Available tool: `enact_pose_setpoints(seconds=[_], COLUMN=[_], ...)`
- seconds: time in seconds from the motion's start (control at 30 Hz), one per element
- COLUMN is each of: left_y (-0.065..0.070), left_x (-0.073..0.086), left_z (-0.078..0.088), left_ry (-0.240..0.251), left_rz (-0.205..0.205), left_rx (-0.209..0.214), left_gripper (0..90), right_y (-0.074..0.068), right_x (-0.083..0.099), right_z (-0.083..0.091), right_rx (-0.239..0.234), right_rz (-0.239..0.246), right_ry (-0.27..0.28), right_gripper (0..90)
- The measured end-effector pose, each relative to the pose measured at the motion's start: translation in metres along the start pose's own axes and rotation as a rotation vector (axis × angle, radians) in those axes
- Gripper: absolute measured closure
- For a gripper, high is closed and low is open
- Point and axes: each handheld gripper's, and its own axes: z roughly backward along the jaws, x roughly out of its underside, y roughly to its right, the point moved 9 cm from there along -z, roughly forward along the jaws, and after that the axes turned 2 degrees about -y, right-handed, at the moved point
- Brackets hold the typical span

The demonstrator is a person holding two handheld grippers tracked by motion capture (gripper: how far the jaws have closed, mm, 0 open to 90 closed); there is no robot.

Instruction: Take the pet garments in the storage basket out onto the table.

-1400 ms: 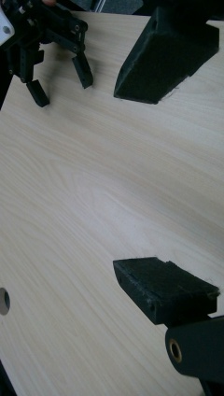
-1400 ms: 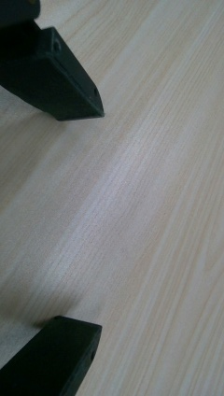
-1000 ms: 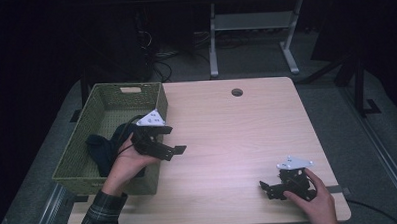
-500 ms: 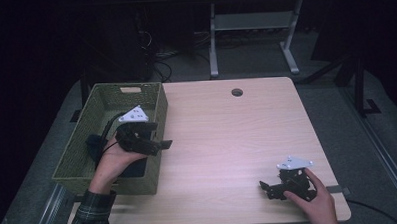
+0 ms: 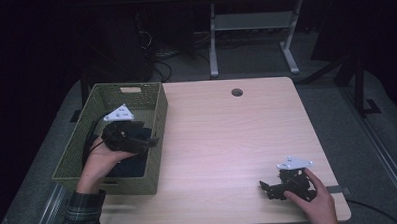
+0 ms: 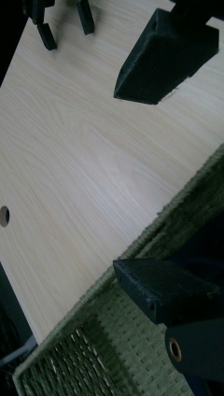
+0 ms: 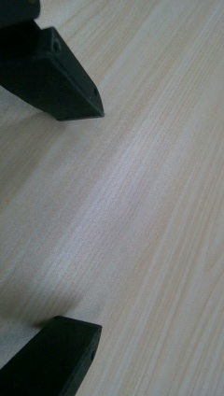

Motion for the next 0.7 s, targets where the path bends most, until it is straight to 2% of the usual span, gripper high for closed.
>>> enact_pose_setpoints(seconds=[0.5, 0.7], left_y=[-0.033, -0.046], left_x=[0.018, 0.031], left_z=[0.017, 0.018], left_ry=[-0.009, -0.044], left_rz=[0.044, 0.056], left_rx=[-0.076, -0.106], left_gripper=[14.6, 14.6], right_y=[0.000, 0.000], right_x=[0.000, 0.000], right_z=[0.000, 0.000], right_rx=[0.000, 0.001], right_rz=[0.000, 0.001], right_ry=[0.000, 0.000], right_gripper=[0.0, 0.0])
